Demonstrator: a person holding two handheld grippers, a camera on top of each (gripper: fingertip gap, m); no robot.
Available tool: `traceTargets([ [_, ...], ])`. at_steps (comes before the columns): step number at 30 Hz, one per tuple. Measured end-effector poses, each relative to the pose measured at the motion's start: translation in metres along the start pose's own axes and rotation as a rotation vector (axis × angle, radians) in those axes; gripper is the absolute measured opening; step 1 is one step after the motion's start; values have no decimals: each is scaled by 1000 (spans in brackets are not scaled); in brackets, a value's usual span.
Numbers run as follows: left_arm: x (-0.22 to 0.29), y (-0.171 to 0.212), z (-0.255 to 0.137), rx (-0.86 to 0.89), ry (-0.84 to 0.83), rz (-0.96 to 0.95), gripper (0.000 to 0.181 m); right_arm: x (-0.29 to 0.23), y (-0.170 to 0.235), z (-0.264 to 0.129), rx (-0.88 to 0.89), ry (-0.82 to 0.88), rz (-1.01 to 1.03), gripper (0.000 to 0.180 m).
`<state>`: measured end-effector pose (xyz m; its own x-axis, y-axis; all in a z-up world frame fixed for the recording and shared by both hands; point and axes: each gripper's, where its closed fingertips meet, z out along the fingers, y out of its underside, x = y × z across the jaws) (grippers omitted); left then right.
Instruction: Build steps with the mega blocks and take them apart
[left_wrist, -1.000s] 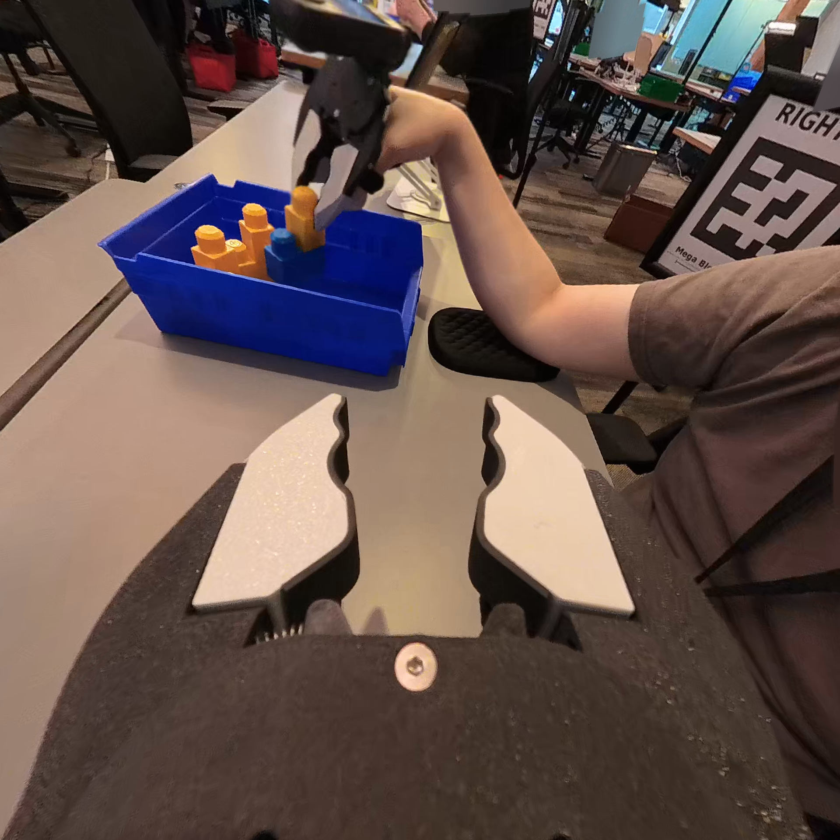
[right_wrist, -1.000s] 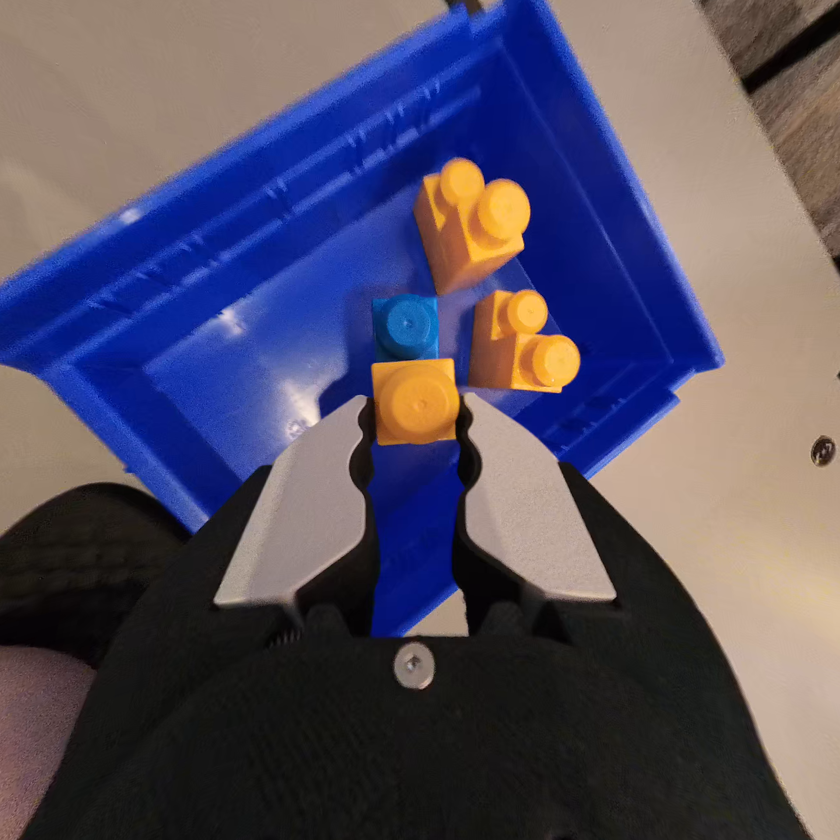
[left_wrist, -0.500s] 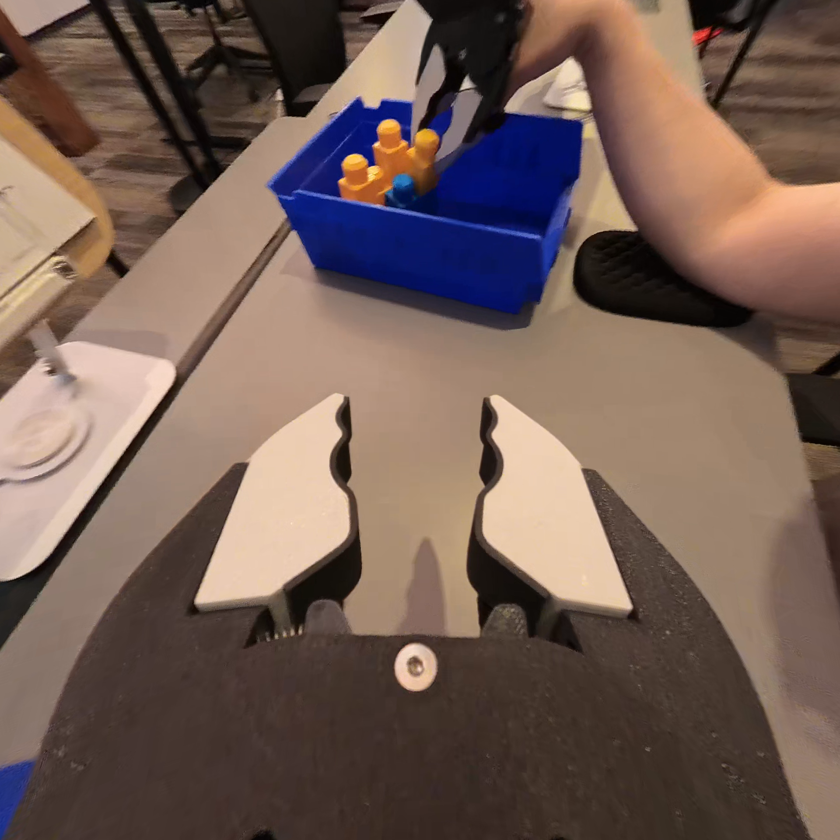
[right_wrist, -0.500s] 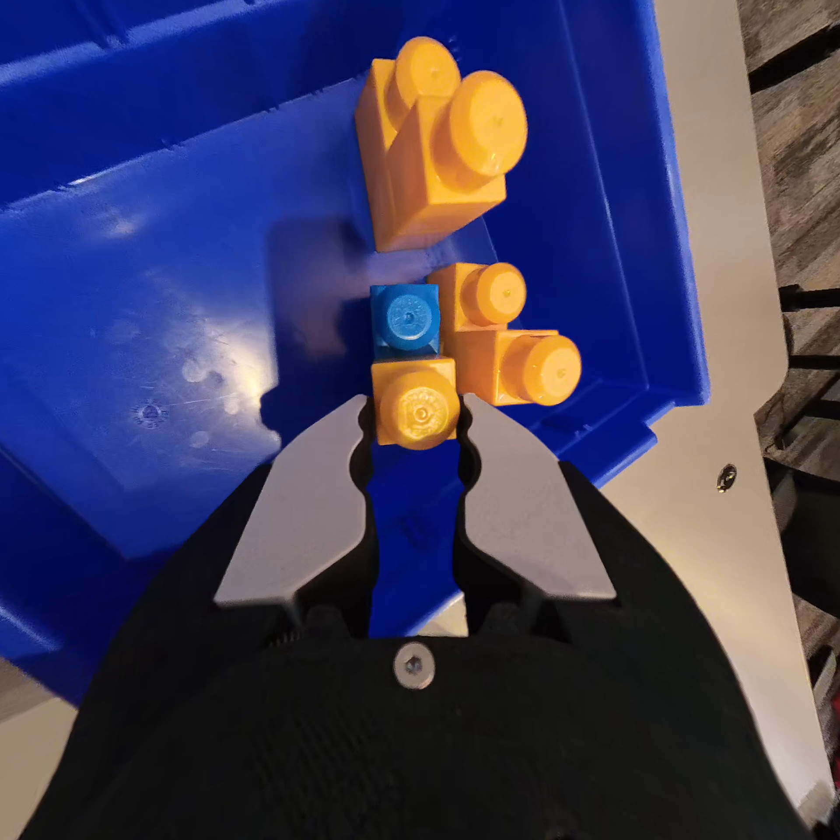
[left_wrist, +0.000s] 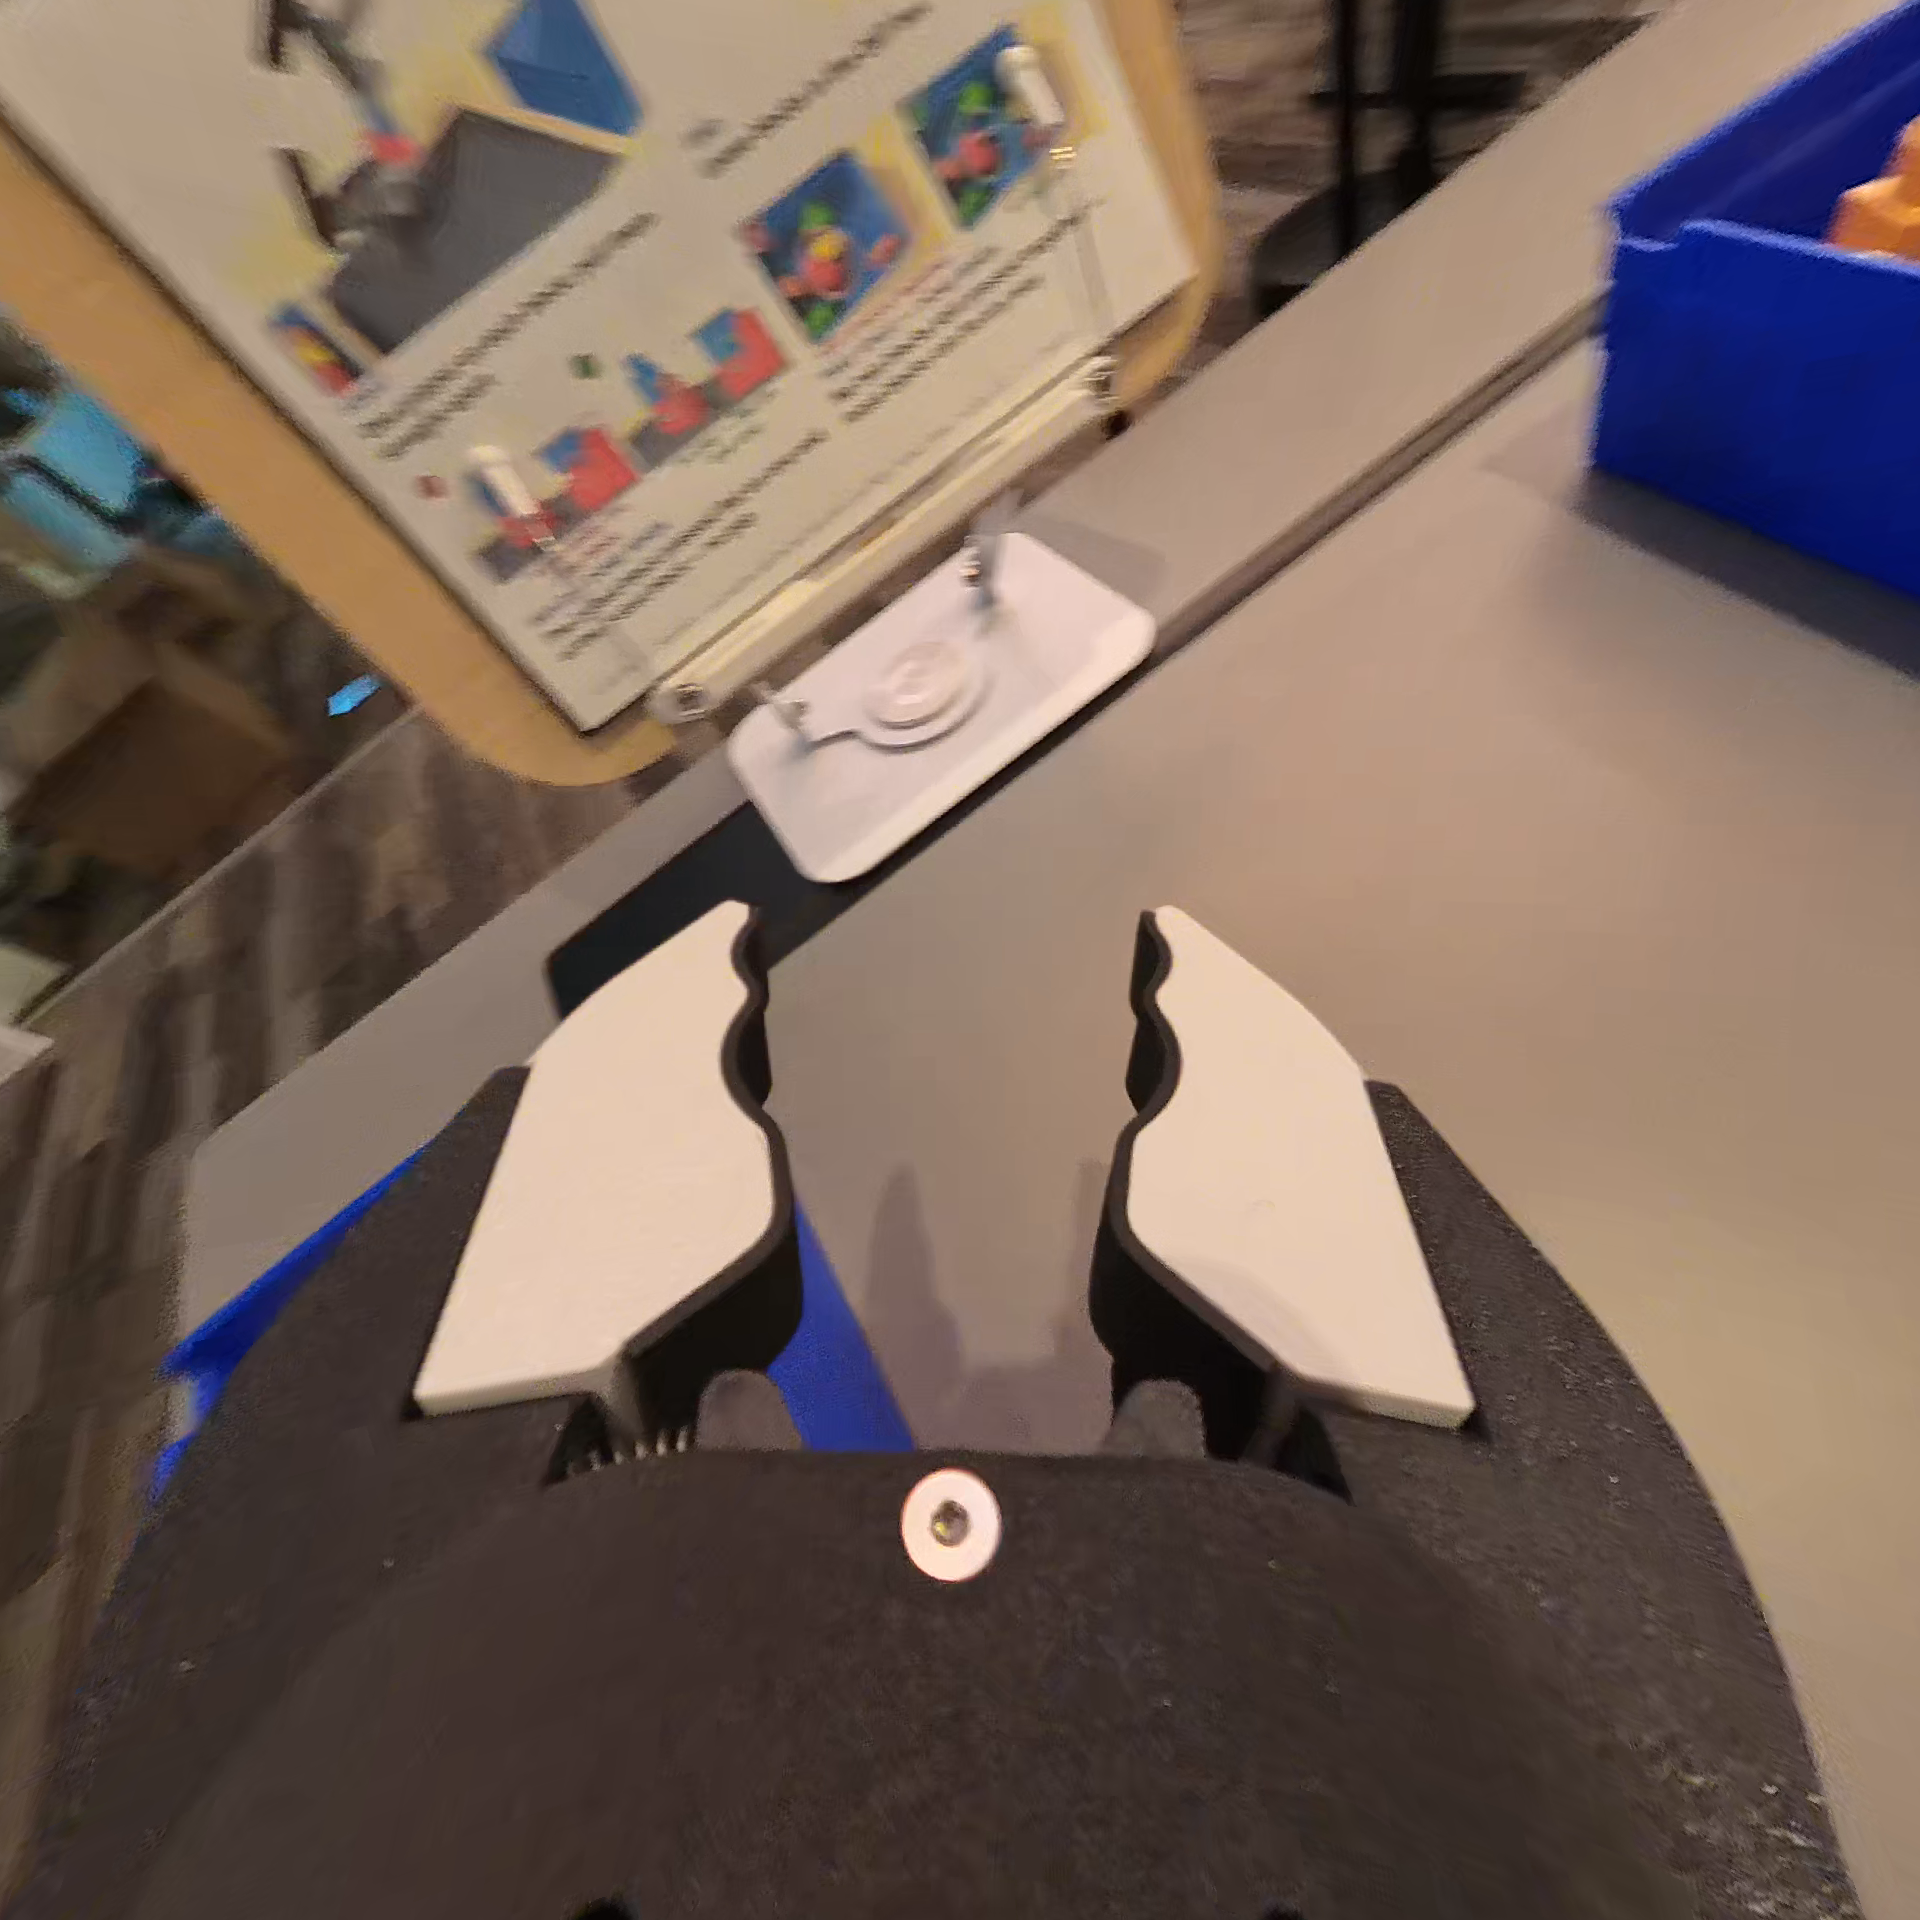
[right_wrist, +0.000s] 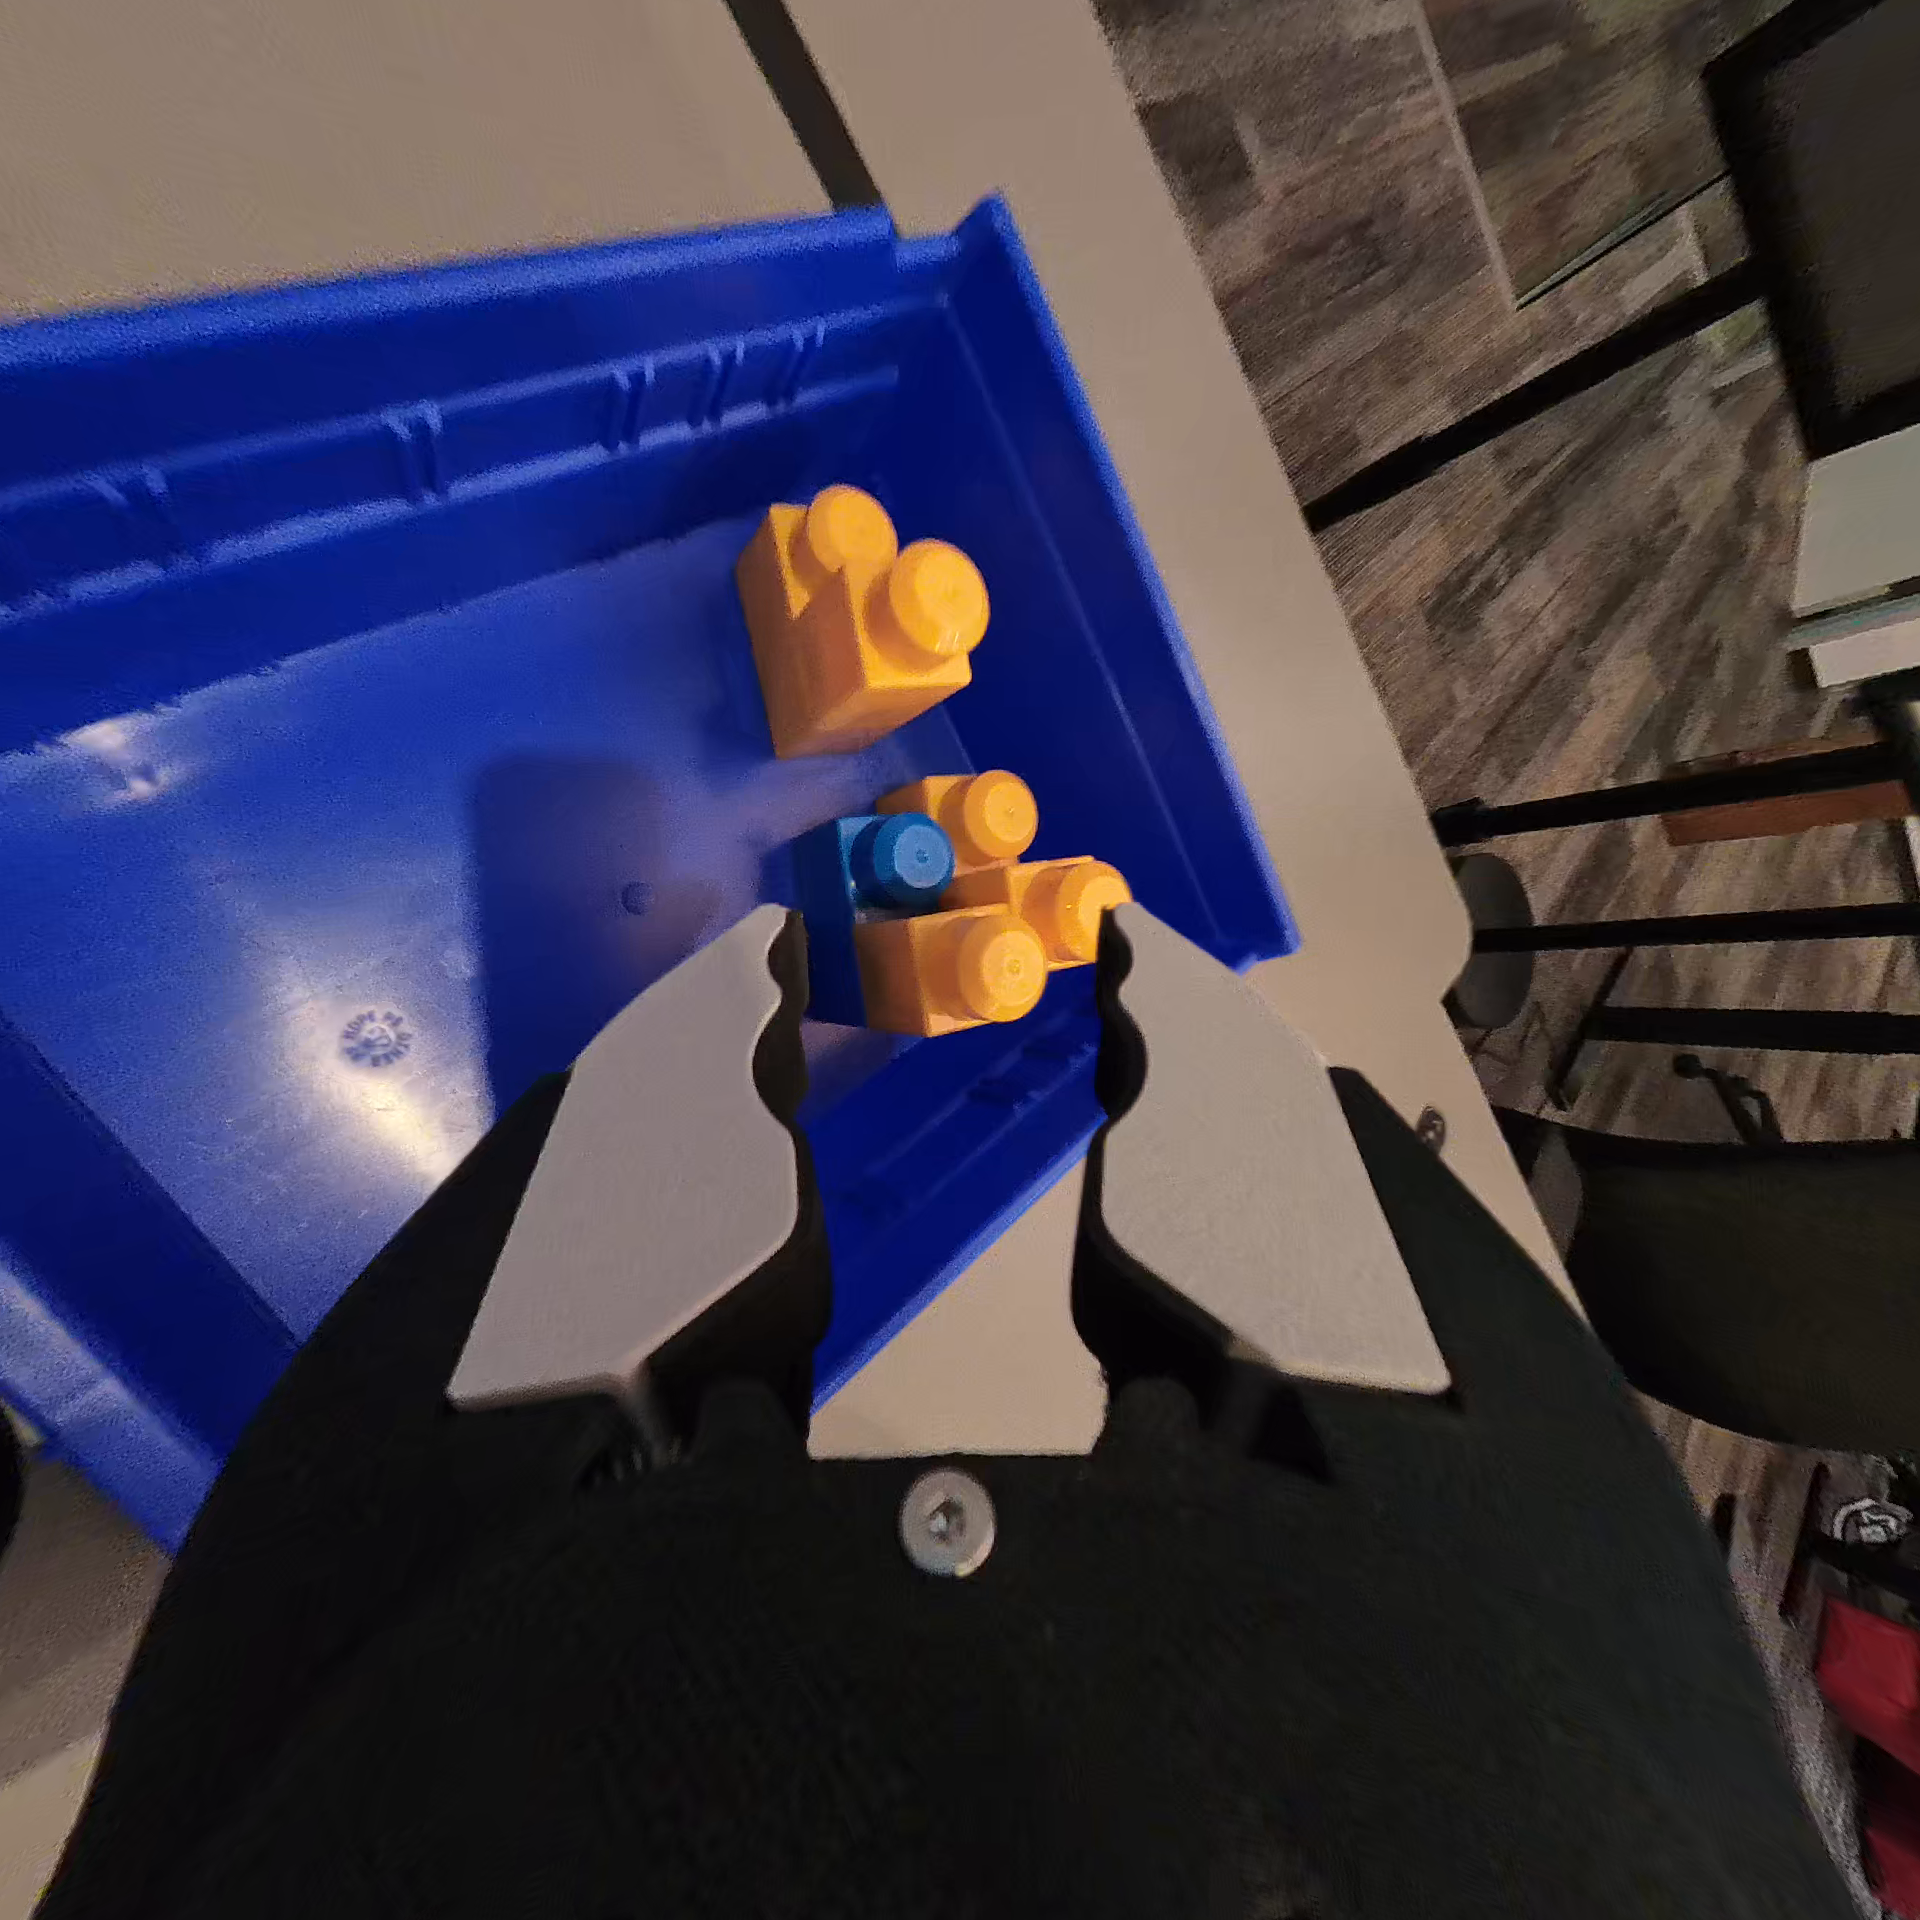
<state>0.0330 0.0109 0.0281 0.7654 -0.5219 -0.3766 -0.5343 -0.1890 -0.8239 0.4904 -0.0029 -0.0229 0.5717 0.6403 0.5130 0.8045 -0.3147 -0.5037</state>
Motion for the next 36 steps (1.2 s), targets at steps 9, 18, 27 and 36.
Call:
traceTargets([
  [9,-56,4,-18,31,-189,-121,67,-10,-104,-58,277,137,-63,54],
  [18,-79,8,-29,50,-254,-174,68,-75,-253,-76,762,90,17,59],
  [27,-103,21,-35,11,-294,-195,69,-166,-315,-50,958,-60,238,60],
  [36,-162,100,-78,-165,-127,-410,52,-217,-312,1,796,-204,169,60],
])
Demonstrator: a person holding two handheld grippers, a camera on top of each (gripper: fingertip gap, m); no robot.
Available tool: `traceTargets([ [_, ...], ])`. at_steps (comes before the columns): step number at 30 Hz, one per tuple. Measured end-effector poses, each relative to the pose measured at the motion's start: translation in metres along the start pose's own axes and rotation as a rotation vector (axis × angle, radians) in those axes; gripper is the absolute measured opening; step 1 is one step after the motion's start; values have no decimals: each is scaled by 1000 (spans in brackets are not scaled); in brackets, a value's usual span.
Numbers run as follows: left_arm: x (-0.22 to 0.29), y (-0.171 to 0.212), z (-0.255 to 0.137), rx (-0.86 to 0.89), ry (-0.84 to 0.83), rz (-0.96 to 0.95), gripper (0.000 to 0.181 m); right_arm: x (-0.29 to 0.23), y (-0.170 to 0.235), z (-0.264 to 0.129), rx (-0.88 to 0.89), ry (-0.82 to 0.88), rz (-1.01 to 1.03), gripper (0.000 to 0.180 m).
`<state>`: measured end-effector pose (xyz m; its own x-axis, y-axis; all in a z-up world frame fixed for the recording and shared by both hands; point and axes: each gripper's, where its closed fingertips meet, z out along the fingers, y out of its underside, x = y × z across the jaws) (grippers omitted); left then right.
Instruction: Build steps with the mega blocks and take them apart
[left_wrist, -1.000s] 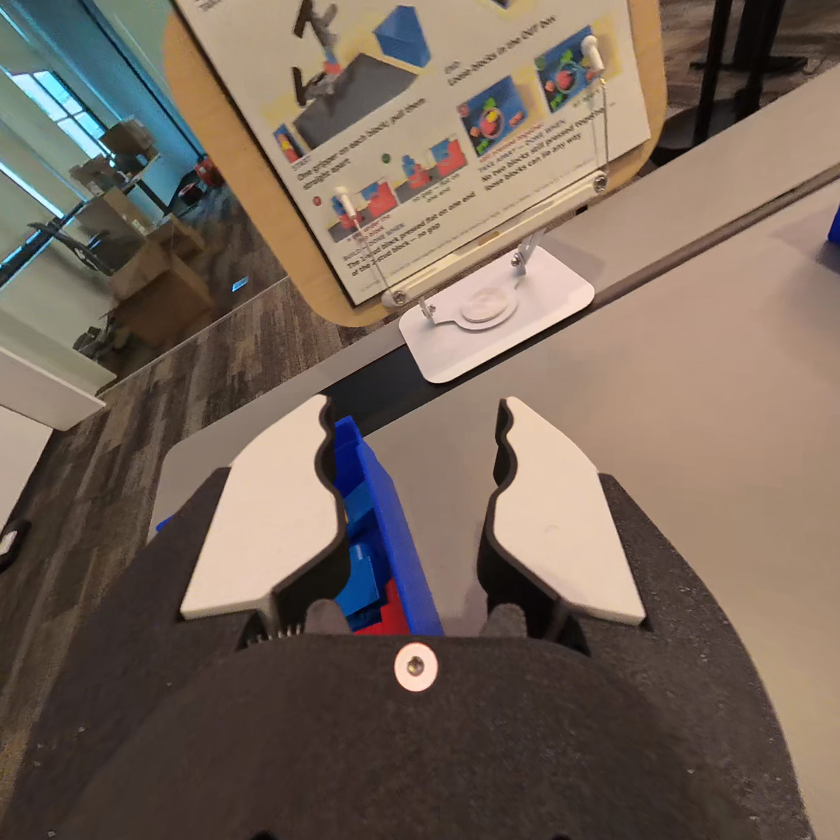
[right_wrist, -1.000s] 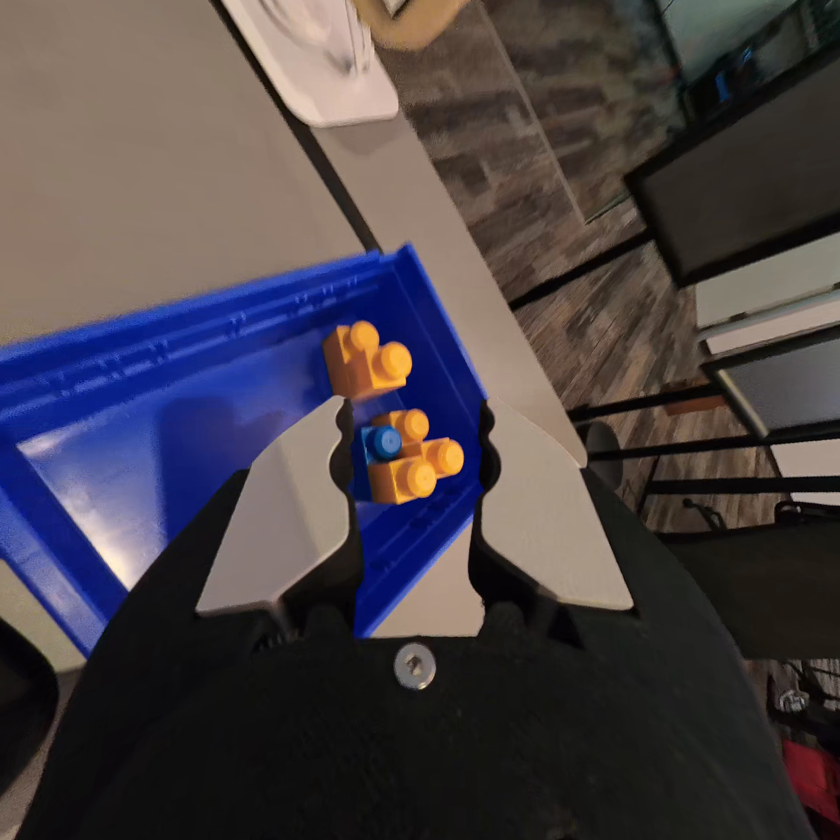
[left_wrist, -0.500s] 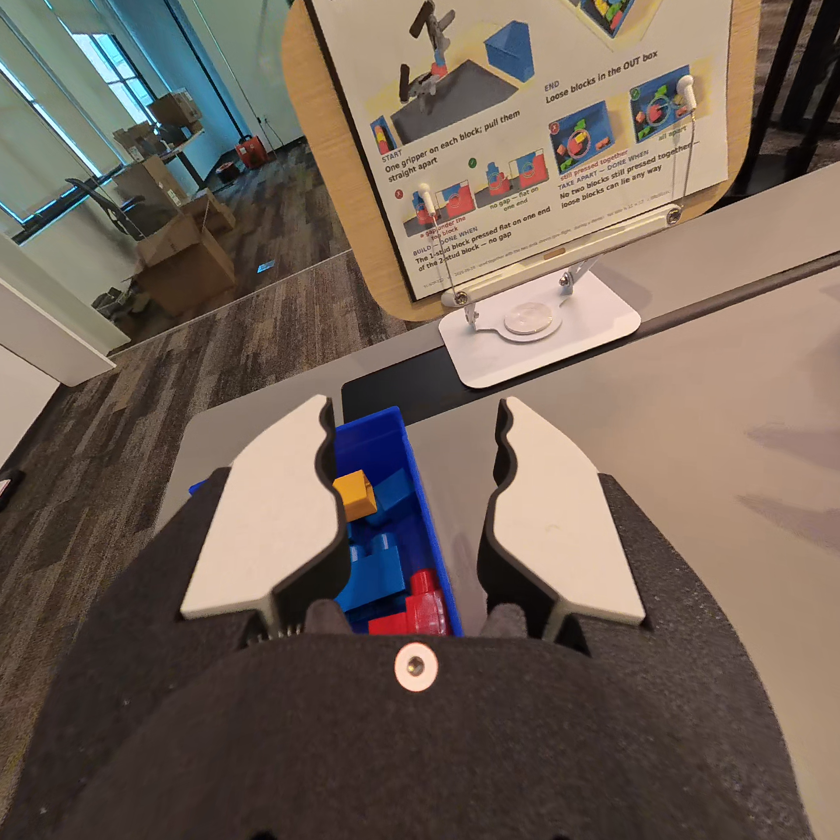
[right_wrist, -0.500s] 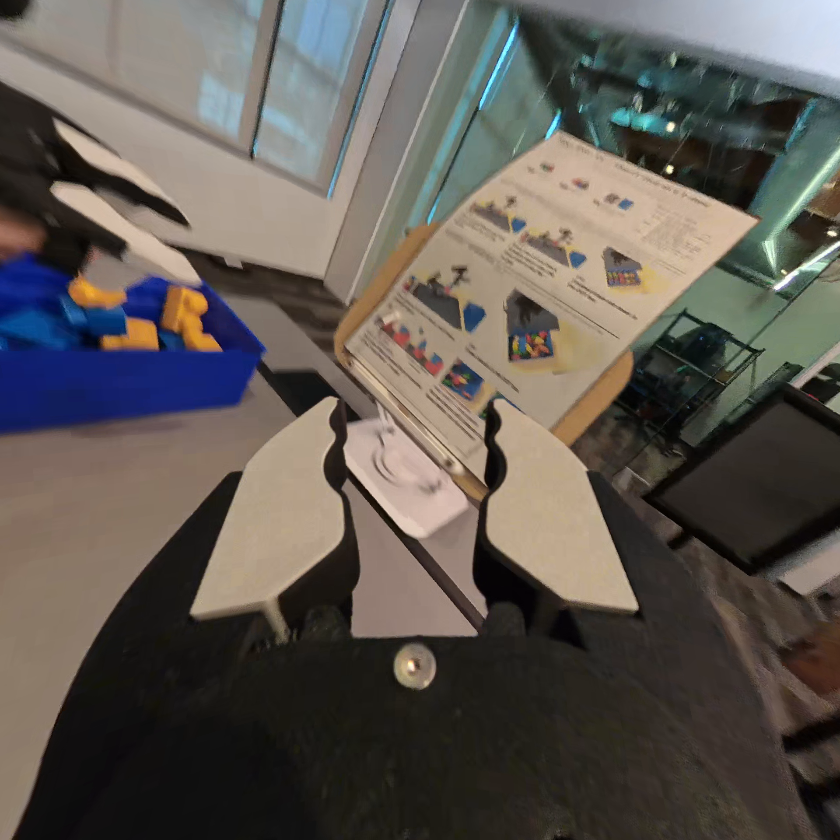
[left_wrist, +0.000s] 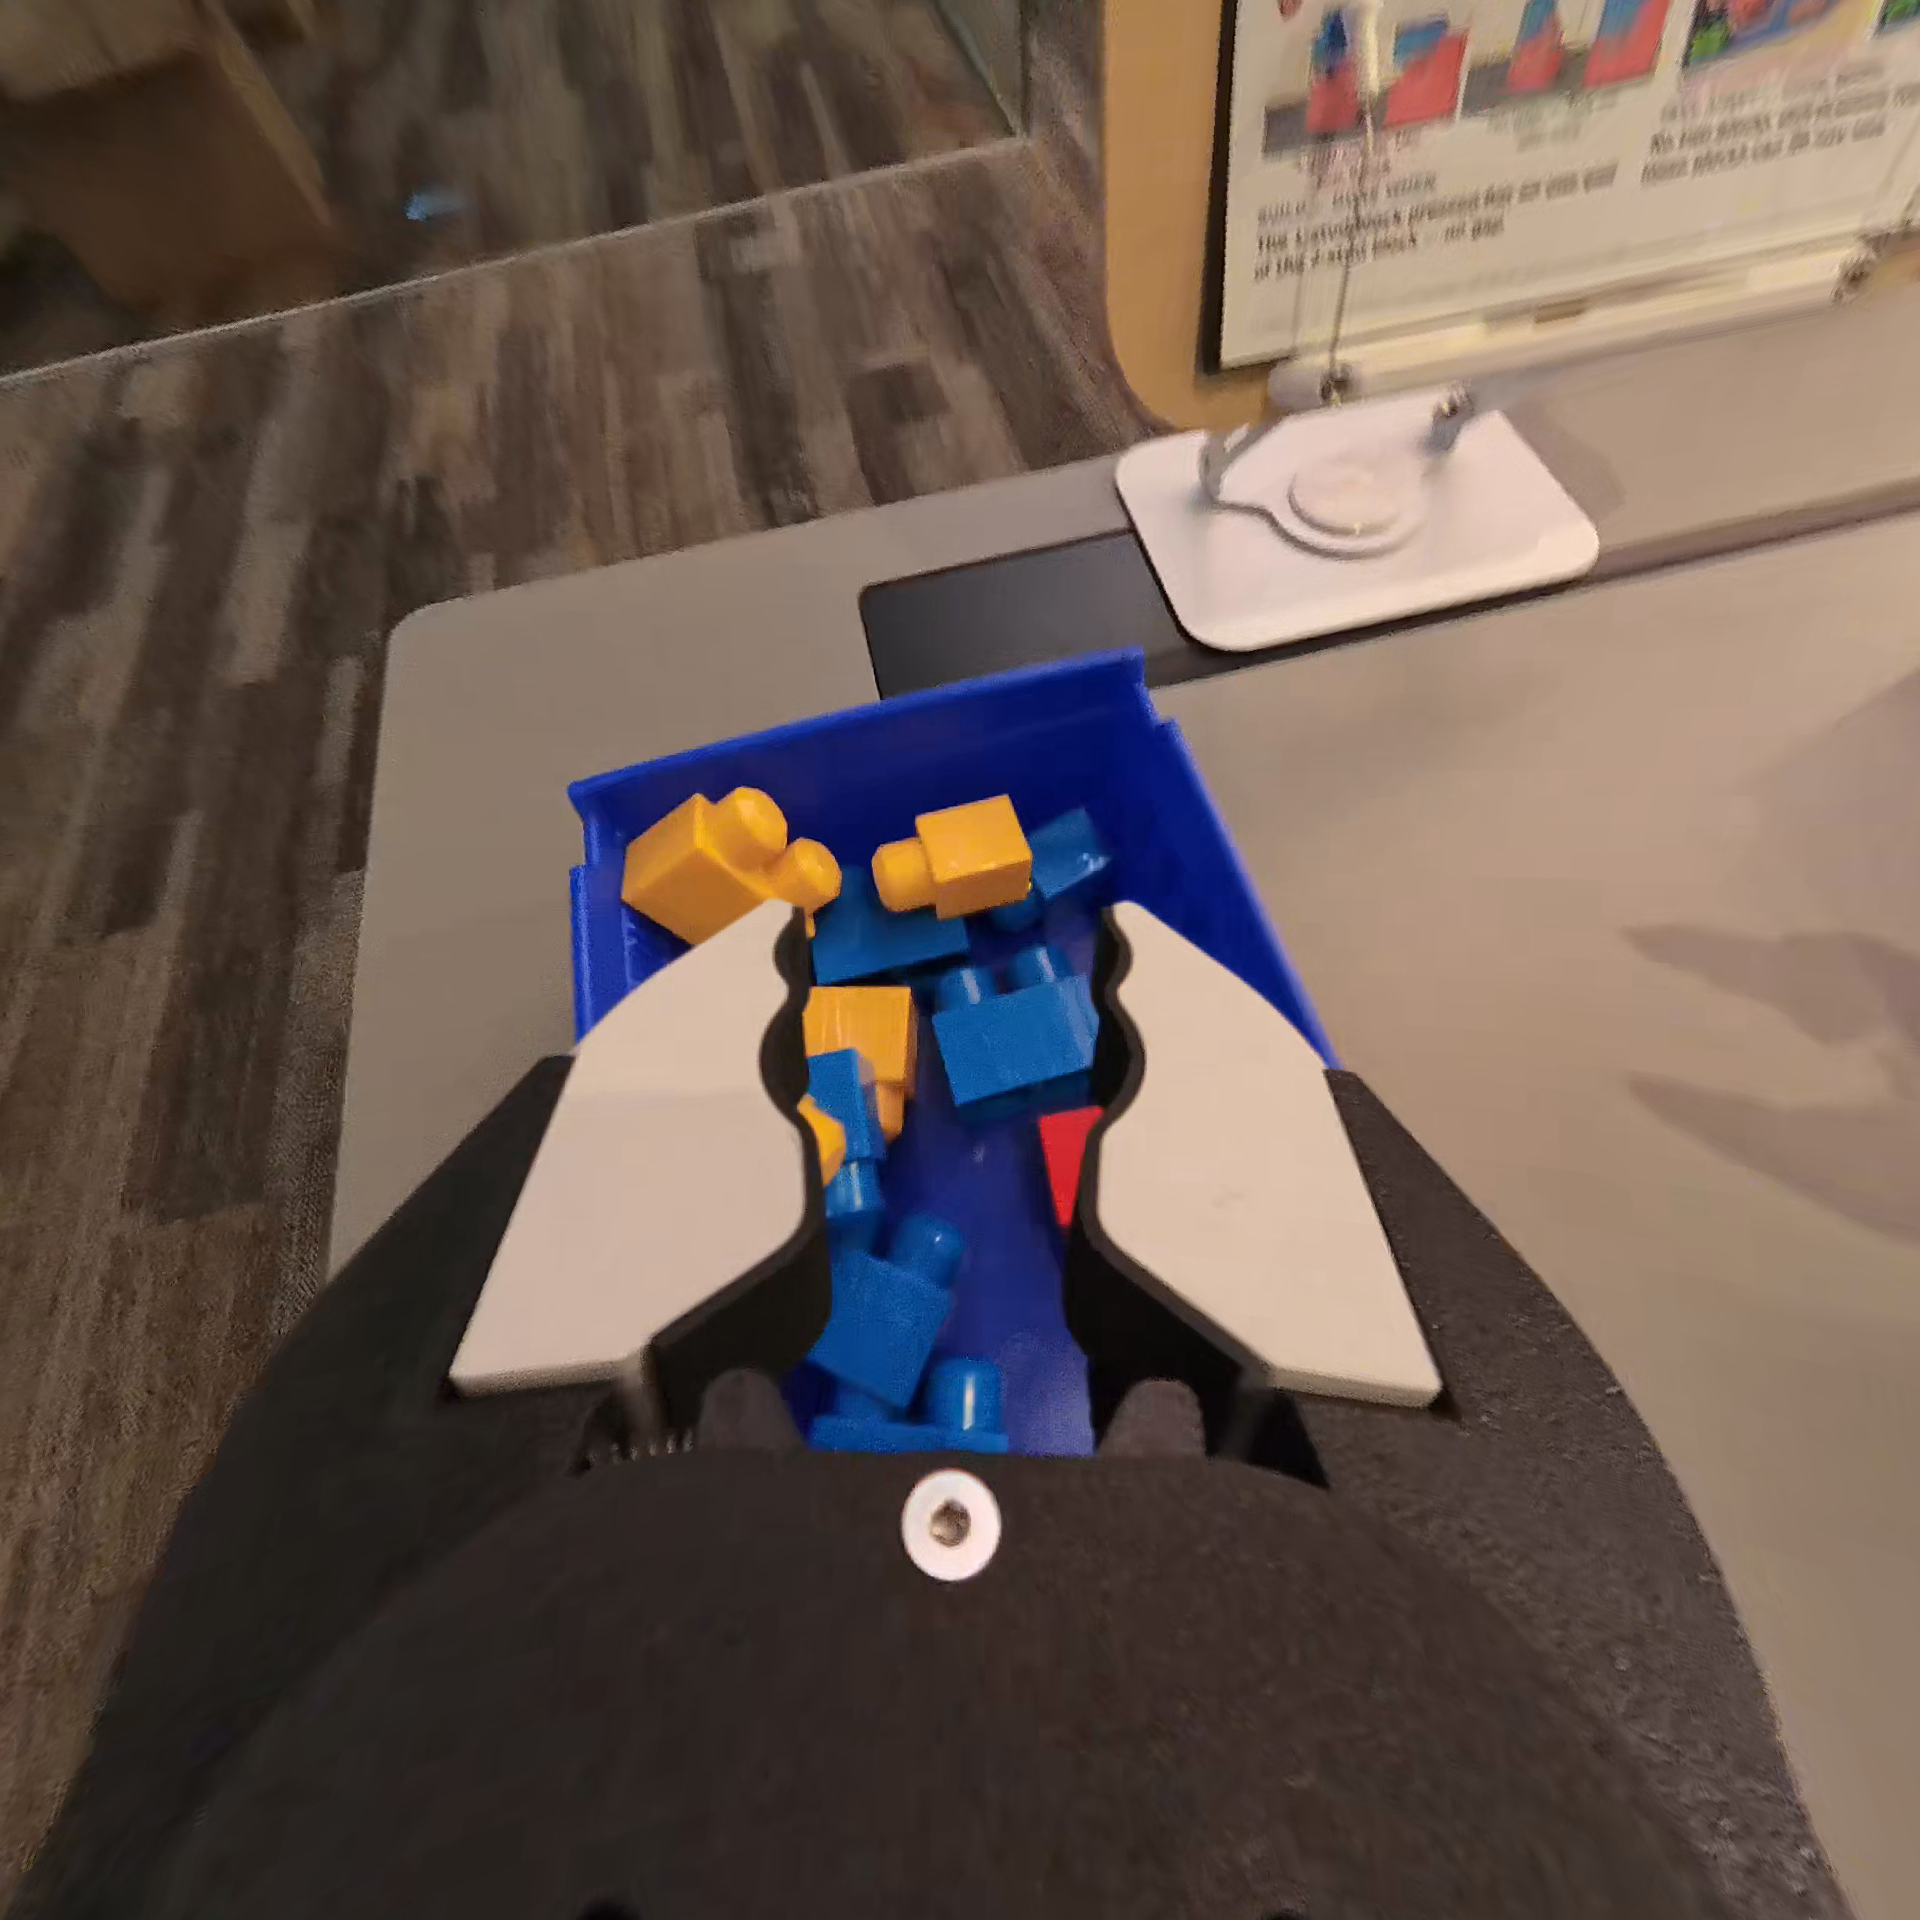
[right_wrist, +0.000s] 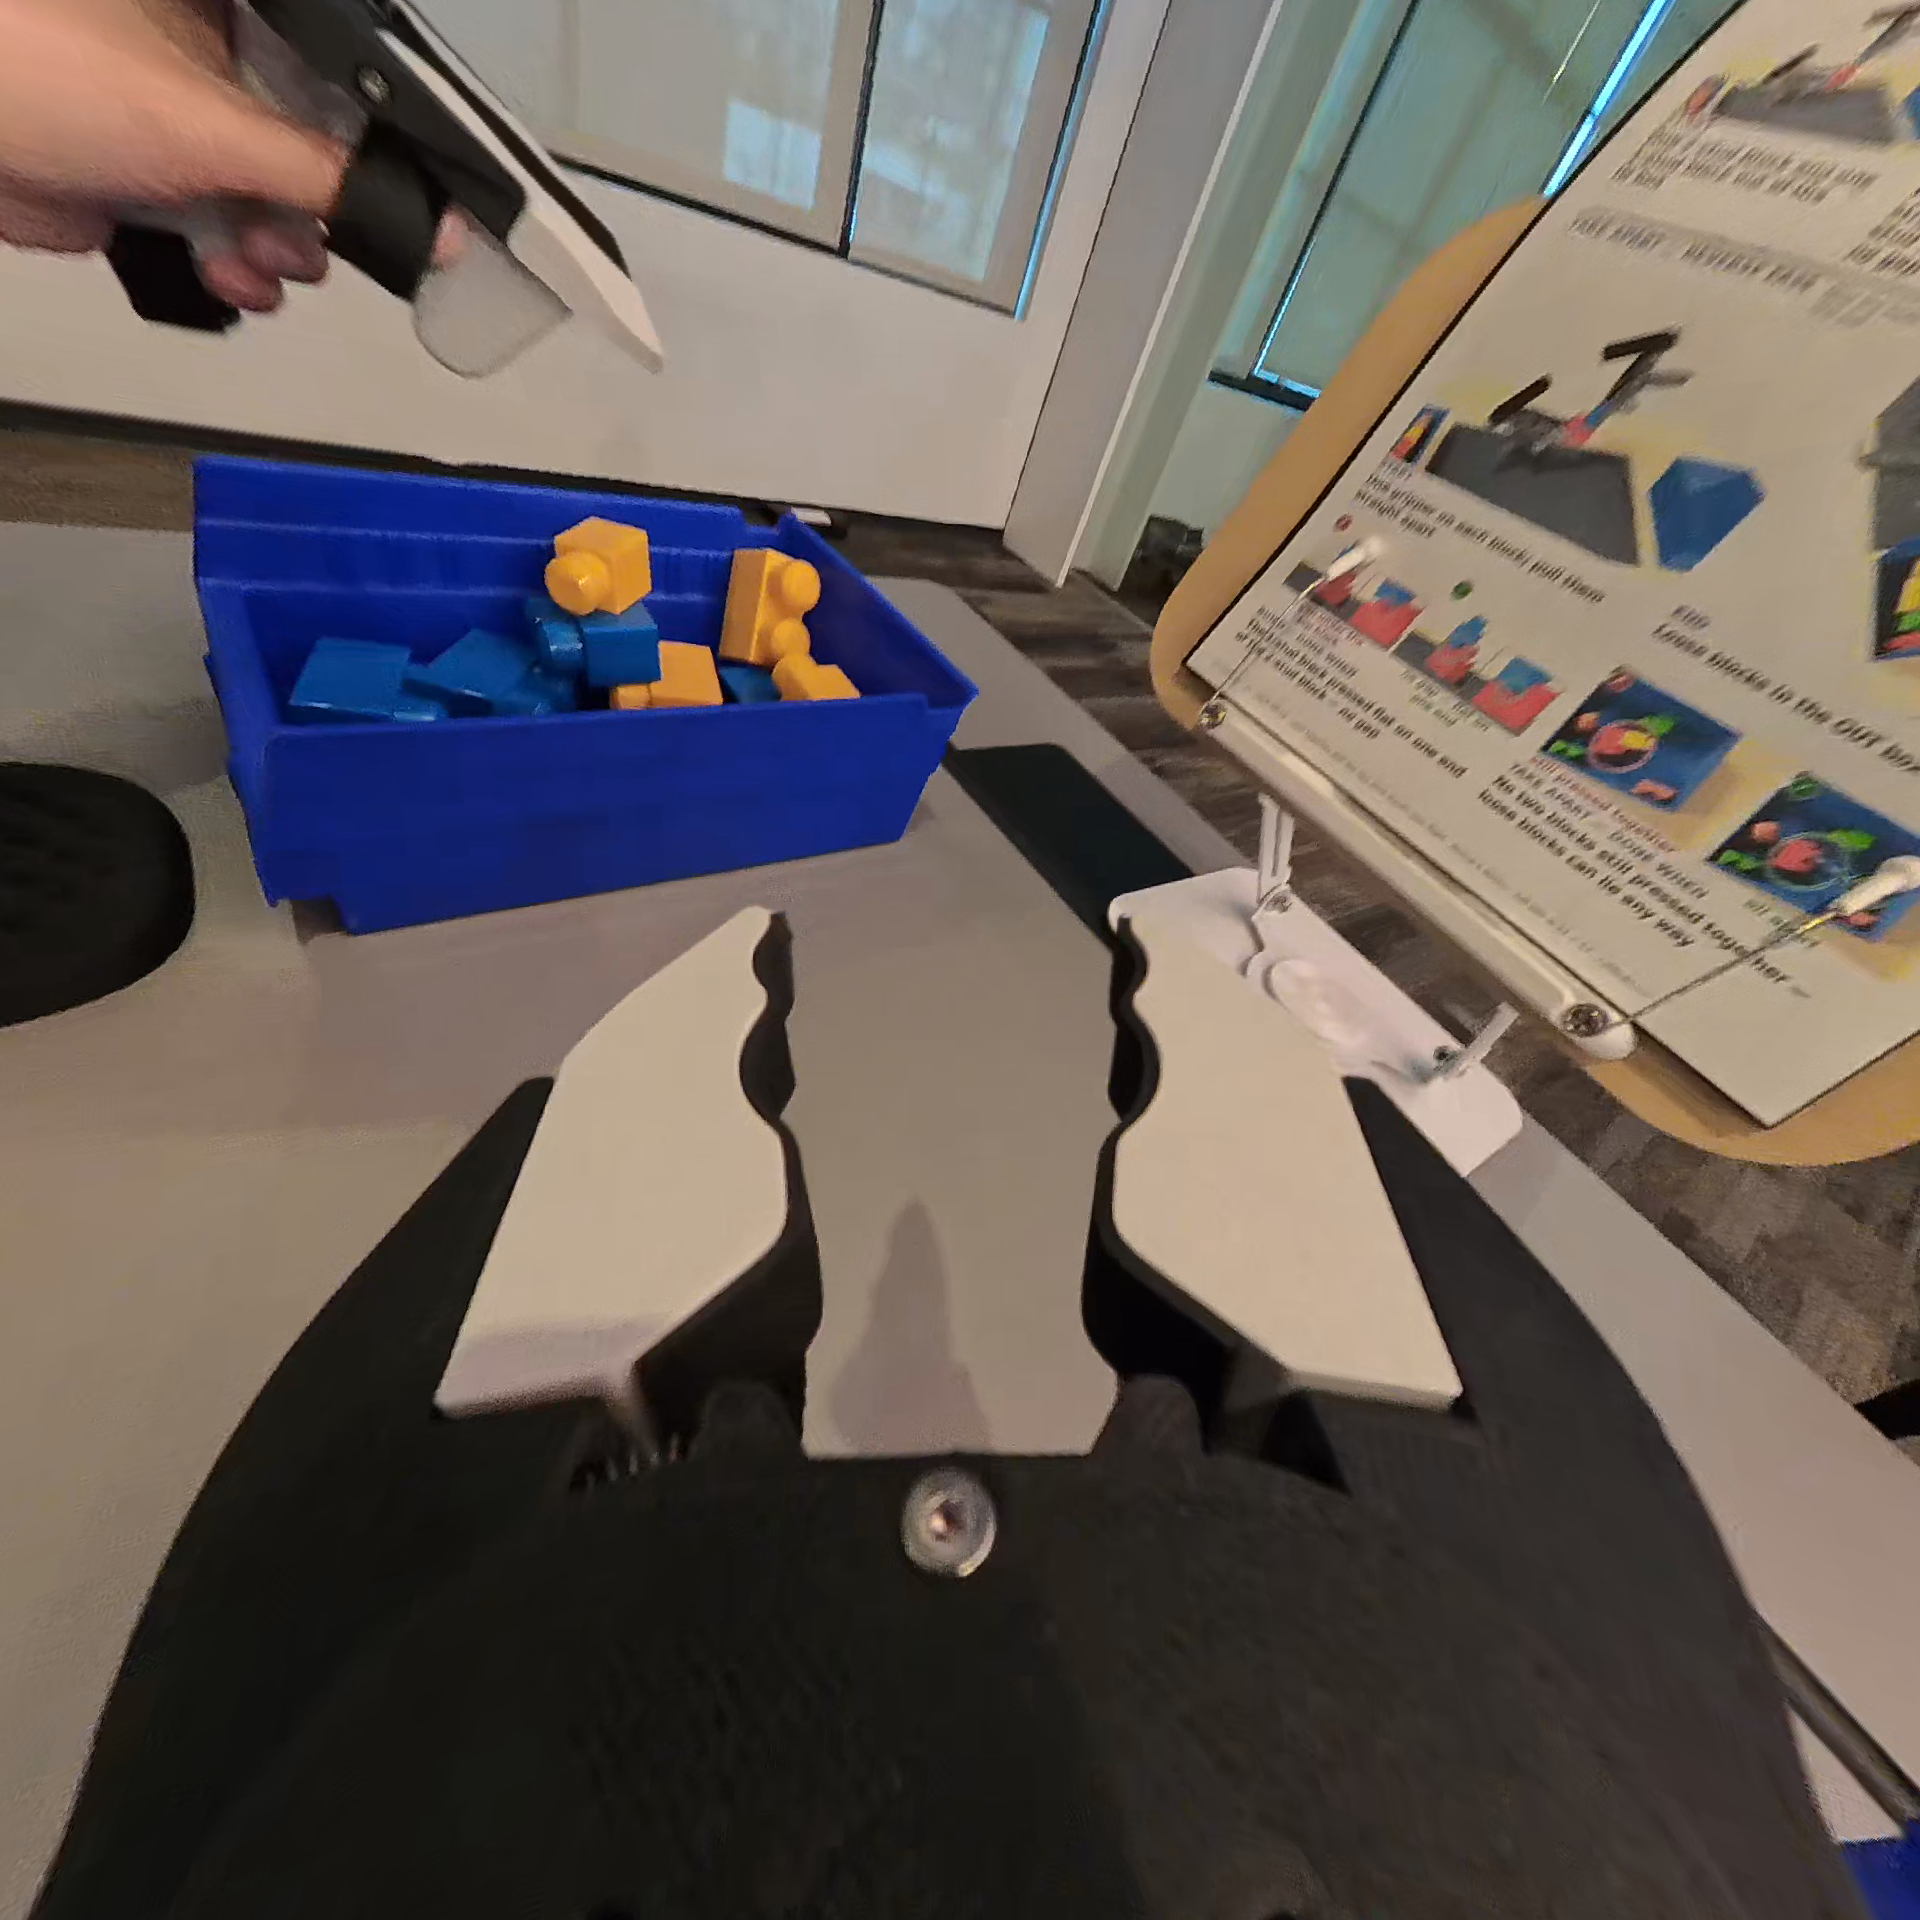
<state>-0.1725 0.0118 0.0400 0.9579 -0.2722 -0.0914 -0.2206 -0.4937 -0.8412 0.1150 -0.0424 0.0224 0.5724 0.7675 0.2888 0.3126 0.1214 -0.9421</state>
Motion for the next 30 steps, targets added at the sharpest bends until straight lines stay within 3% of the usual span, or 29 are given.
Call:
traceTargets([
  [2,-12,12,-2,-30,2,32,50,1,7,3,-28,-6,6,61],
  [6,-24,56,5,-253,11,-117,60,5,16,7,-52,-16,29,63],
  [10,-52,87,21,-414,-156,-223,64,7,20,7,-67,-23,43,63],
  [16,-59,98,48,-434,-184,-362,67,4,22,9,-80,-31,24,63],
  [26,-67,110,65,-482,-285,-317,62,-6,28,13,-118,-43,-51,63],
  [30,-77,114,74,-473,-337,-262,42,-9,30,14,-129,-52,-70,63],
])
